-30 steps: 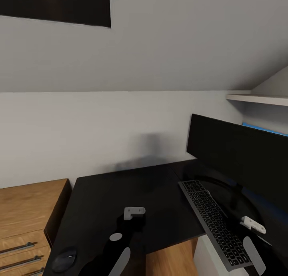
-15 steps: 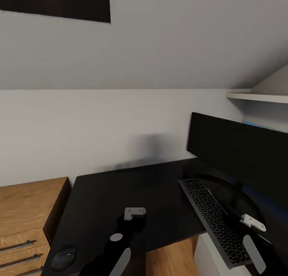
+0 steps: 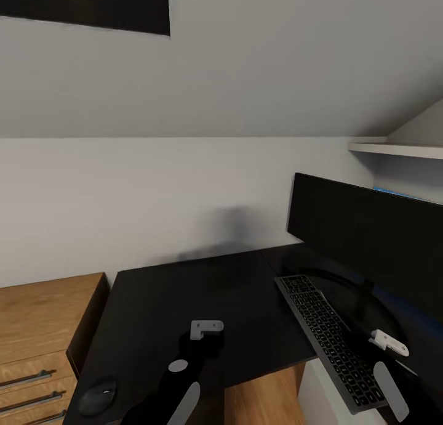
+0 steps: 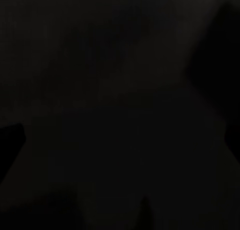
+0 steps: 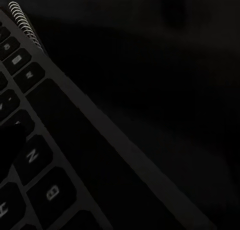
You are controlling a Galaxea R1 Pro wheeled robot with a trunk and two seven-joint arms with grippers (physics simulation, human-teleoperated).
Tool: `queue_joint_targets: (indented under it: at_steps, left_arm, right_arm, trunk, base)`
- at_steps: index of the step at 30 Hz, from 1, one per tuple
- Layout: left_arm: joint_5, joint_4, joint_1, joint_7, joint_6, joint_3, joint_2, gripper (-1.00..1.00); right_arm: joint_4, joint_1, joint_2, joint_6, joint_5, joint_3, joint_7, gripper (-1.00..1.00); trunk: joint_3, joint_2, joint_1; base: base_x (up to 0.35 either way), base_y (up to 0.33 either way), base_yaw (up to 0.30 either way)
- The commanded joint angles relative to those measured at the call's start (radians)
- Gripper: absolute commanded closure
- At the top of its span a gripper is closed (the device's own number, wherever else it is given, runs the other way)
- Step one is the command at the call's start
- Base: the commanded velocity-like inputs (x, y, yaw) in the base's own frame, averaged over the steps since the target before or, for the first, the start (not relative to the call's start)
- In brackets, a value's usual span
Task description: In the bedroom, organize the workspace by keeping the computer under the desk, ensuring the monitor is on the desk, placing the keyboard on the desk next to the monitor, placing the mouse on the desk next to the keyboard, moving the folder from the swivel chair onto the desk next to the mouse, stacking the notebook on top of the folder with the pen on top of the notebook, and positioning the swivel chair next to the desk.
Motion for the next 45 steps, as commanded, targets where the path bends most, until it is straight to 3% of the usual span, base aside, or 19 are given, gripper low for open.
queue_joint_targets:
  at_steps: [1,40,45]
  left_arm:
    - [0.009,0.0,-0.001,0.009,0.002,-0.002,0.0,-1.0]
    - [0.009,0.018,-0.001,0.01,0.002,-0.009,-0.004,-1.0]
    - [0.007,0.018,-0.001,0.011,0.002,-0.009,-0.004,-1.0]
  right_arm:
    - [0.022,0.0,0.0,0.007,-0.02,0.001,-0.006,-1.0]
    - [0.023,0.0,0.003,-0.002,-0.013,0.005,-0.006,-1.0]
    - [0.019,0.0,0.003,-0.006,-0.008,0.009,-0.005,-1.0]
  trunk:
    - [-0.001,-0.001,0.0]
    - [-0.001,-0.001,0.0]
    - [0.014,0.034,-0.019]
  base:
    - [0.0,0.0,0.0]
    - [-0.042,0.047,0.0]
    - [0.0,0.0,0.0]
